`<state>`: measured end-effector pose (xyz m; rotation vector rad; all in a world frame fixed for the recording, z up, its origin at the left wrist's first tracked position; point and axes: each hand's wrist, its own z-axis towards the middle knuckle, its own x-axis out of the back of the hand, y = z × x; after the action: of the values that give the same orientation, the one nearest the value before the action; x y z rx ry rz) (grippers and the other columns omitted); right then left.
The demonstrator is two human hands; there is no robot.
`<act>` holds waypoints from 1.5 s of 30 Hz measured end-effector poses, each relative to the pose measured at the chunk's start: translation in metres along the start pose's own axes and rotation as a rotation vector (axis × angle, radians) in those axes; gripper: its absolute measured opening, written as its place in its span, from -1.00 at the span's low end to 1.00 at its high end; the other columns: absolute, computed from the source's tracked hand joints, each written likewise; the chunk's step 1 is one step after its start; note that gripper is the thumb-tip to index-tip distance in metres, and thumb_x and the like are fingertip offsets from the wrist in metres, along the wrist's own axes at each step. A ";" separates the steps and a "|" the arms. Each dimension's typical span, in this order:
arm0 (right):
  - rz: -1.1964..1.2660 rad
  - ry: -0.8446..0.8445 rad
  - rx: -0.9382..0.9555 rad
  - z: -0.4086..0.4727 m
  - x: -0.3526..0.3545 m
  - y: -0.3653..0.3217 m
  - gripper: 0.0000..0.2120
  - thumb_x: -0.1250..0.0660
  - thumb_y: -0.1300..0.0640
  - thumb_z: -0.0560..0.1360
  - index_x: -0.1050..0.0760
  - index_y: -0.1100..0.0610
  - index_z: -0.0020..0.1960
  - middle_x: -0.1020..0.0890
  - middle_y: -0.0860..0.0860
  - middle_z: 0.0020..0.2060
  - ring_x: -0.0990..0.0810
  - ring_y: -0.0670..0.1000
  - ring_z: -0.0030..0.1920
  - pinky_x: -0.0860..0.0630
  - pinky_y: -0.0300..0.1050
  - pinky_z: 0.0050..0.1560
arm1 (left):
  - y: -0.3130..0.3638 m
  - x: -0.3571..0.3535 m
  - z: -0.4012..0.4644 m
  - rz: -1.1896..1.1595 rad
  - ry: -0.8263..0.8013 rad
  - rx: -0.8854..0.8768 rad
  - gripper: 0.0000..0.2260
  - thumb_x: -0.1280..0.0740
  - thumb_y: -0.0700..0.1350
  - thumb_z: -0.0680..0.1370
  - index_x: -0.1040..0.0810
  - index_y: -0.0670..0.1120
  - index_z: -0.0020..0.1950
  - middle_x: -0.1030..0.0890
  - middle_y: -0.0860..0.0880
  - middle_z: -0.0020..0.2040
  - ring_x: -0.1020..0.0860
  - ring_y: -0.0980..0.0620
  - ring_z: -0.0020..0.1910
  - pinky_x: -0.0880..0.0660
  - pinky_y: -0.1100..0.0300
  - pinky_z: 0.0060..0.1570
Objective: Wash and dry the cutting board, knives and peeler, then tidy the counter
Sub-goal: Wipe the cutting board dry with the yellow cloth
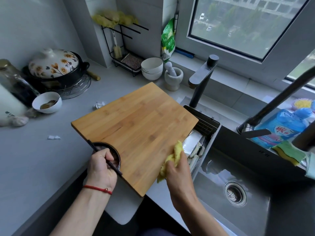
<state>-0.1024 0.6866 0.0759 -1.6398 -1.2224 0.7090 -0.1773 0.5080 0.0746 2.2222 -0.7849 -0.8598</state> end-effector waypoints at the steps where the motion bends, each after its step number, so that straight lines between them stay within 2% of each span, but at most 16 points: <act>1: -0.025 -0.032 -0.001 -0.004 0.001 -0.003 -0.45 -0.05 0.25 0.63 -0.19 -0.12 0.56 -0.56 0.00 -0.05 -0.55 -0.05 -0.21 -0.59 0.00 -0.15 | 0.000 -0.003 -0.002 -0.017 0.003 -0.011 -0.65 -0.08 -0.35 0.15 -0.02 0.04 -0.33 -0.07 0.07 -0.40 -0.17 0.08 -0.60 -0.24 0.37 -0.56; 3: -0.112 -0.131 0.027 -0.020 0.004 -0.009 -0.48 -0.07 0.24 0.65 -0.16 -0.04 0.58 -0.56 -0.02 0.19 -0.58 -0.10 0.05 -0.60 -0.01 0.13 | -0.001 -0.011 -0.007 -0.048 0.012 -0.019 -0.66 -0.08 -0.35 0.14 -0.02 0.04 -0.35 -0.14 0.10 -0.53 -0.17 0.08 -0.62 -0.24 0.37 -0.57; 5: -0.253 -0.275 0.078 -0.044 0.007 -0.014 -0.43 -0.08 0.16 0.68 -0.01 -0.01 0.64 -0.34 -0.13 0.47 -0.40 -0.19 0.32 -0.34 -0.38 0.37 | -0.001 -0.019 -0.010 -0.060 0.039 -0.026 -0.65 -0.08 -0.33 0.12 -0.01 0.05 -0.35 -0.17 0.10 -0.55 -0.15 0.07 -0.58 -0.22 0.29 -0.53; 7: -0.396 -0.396 0.151 -0.061 0.015 -0.015 -0.38 -0.10 0.10 0.69 0.10 -0.02 0.66 -0.25 -0.23 0.41 -0.26 -0.37 0.24 -0.11 -0.68 0.16 | 0.002 -0.026 -0.014 -0.055 0.076 -0.029 -0.66 -0.08 -0.33 0.13 -0.01 0.05 -0.35 -0.17 0.09 -0.56 -0.15 0.05 -0.52 -0.21 0.25 -0.47; 11: -0.490 -0.252 0.426 -0.055 0.065 -0.018 -0.33 -0.29 0.23 0.50 -0.30 -0.17 0.55 -0.45 -0.31 0.35 -0.46 -0.28 0.26 -0.30 -0.53 0.21 | 0.004 -0.030 -0.032 -0.034 0.109 -0.067 -0.69 -0.05 -0.39 0.26 -0.07 0.02 -0.35 -0.23 0.07 -0.57 -0.23 0.06 -0.57 -0.32 0.39 -0.54; 14: -0.610 -0.046 0.691 -0.013 0.106 -0.016 -0.16 -0.44 0.46 0.37 -0.34 -0.08 0.52 -0.42 -0.02 0.44 -0.55 0.00 0.23 -0.55 -0.16 0.19 | 0.005 -0.024 -0.048 -0.036 0.043 -0.027 -0.75 -0.06 -0.34 0.19 -0.19 0.00 -0.28 -0.34 -0.03 -0.35 -0.35 -0.03 -0.38 -0.43 0.19 -0.32; 18: -0.830 -0.117 0.990 0.060 0.118 -0.033 -0.28 -0.63 0.26 0.35 -0.45 0.10 0.45 -0.39 0.15 0.46 -0.40 0.23 0.41 -0.46 0.21 0.36 | 0.015 -0.014 -0.071 0.069 -0.012 0.009 -0.77 -0.07 -0.32 0.18 -0.29 -0.08 -0.23 -0.40 -0.09 -0.23 -0.43 -0.12 -0.28 -0.40 0.09 -0.23; 23: -0.804 -0.236 1.282 0.085 0.126 -0.047 -0.51 -0.53 0.23 0.44 -0.58 0.03 0.35 -0.58 0.05 0.28 -0.55 0.07 0.15 -0.58 0.03 0.05 | 0.039 -0.017 -0.103 0.171 -0.115 0.014 -0.85 -0.14 -0.32 0.37 -0.41 -0.11 -0.32 -0.51 -0.10 -0.32 -0.54 -0.10 -0.39 -0.54 0.10 -0.21; 26: -0.724 -0.275 1.276 0.087 0.126 -0.079 -0.62 -0.59 0.11 0.41 -0.66 0.01 0.20 -0.66 -0.01 0.10 -0.57 0.02 -0.04 -0.54 -0.05 -0.10 | 0.049 -0.013 -0.109 0.274 -0.188 -0.026 -0.73 -0.34 0.04 0.60 -0.59 -0.17 -0.01 -0.61 -0.22 0.08 -0.63 -0.19 0.04 -0.55 -0.11 0.21; 29: -0.722 -0.380 1.175 0.086 0.134 -0.122 -0.67 -0.64 0.09 0.36 -0.71 0.00 0.11 -0.66 -0.13 -0.04 -0.61 -0.06 -0.11 -0.52 -0.15 -0.09 | 0.058 0.013 -0.101 0.655 -0.102 -0.414 -0.03 -0.37 0.56 0.29 -0.28 0.10 0.58 -0.31 0.02 0.58 -0.28 -0.06 0.55 -0.30 -0.21 0.47; 30: -0.741 -0.426 1.144 0.088 0.137 -0.136 -0.70 -0.66 0.08 0.34 -0.71 -0.01 0.06 -0.65 -0.17 -0.10 -0.60 -0.12 -0.15 -0.50 -0.21 -0.12 | 0.064 0.019 -0.098 0.839 -0.204 -0.620 0.01 -0.34 0.60 0.25 -0.10 0.27 0.61 -0.17 0.15 0.63 -0.13 0.08 0.61 -0.15 -0.18 0.54; 32: -0.828 -0.510 1.086 0.091 0.140 -0.166 -0.74 -0.65 0.00 0.32 -0.69 0.00 -0.04 -0.63 -0.15 -0.20 -0.58 -0.14 -0.22 -0.46 -0.25 -0.21 | 0.077 0.018 -0.086 1.245 -0.468 -0.878 -0.19 -0.38 0.55 0.26 -0.26 0.45 0.48 -0.34 0.33 0.51 -0.22 0.24 0.55 -0.18 -0.13 0.53; 36: -0.983 -0.515 1.034 0.103 0.123 -0.206 -0.68 -0.60 -0.16 0.26 -0.69 -0.05 -0.07 -0.65 -0.17 -0.22 -0.59 -0.16 -0.21 -0.41 -0.31 -0.28 | 0.092 -0.006 -0.060 1.151 -0.714 -0.591 -0.87 -0.56 0.08 0.41 -0.70 0.15 -0.08 -0.71 0.18 -0.10 -0.65 0.22 -0.04 -0.57 0.01 0.15; 39: -0.985 -0.355 1.102 0.112 0.112 -0.217 -0.48 -0.66 -0.11 0.22 -0.68 -0.09 0.16 -0.64 -0.21 -0.04 -0.59 -0.13 -0.09 -0.53 -0.19 -0.07 | 0.079 -0.003 -0.048 0.916 -0.849 -0.465 -0.86 -0.50 -0.08 0.49 -0.60 -0.06 -0.21 -0.56 0.12 -0.23 -0.55 0.14 -0.17 -0.50 0.27 -0.05; 41: -0.983 -0.248 1.168 0.118 0.098 -0.214 -0.32 -0.67 -0.09 0.21 -0.62 -0.02 0.29 -0.59 -0.01 0.12 -0.57 0.02 0.04 -0.55 -0.06 0.01 | 0.070 0.013 -0.038 0.749 -0.886 -0.353 -0.91 -0.51 -0.10 0.47 -0.68 -0.08 -0.06 -0.67 0.05 -0.07 -0.64 0.06 -0.02 -0.54 0.25 0.02; 45: -0.989 -0.006 1.161 0.110 0.084 -0.185 -0.20 -0.66 -0.01 0.29 -0.45 0.01 0.47 -0.43 0.20 0.28 -0.48 0.23 0.20 -0.53 0.10 0.13 | 0.053 0.034 -0.030 0.460 -0.842 -0.057 -0.55 -0.49 -0.13 0.47 -0.59 -0.12 0.36 -0.62 -0.31 0.27 -0.60 -0.31 0.25 -0.61 -0.06 0.10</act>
<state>-0.2414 0.8145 0.2089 -0.0270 -1.0852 0.5601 -0.1507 0.4606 0.1184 1.4708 -1.5428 -1.5489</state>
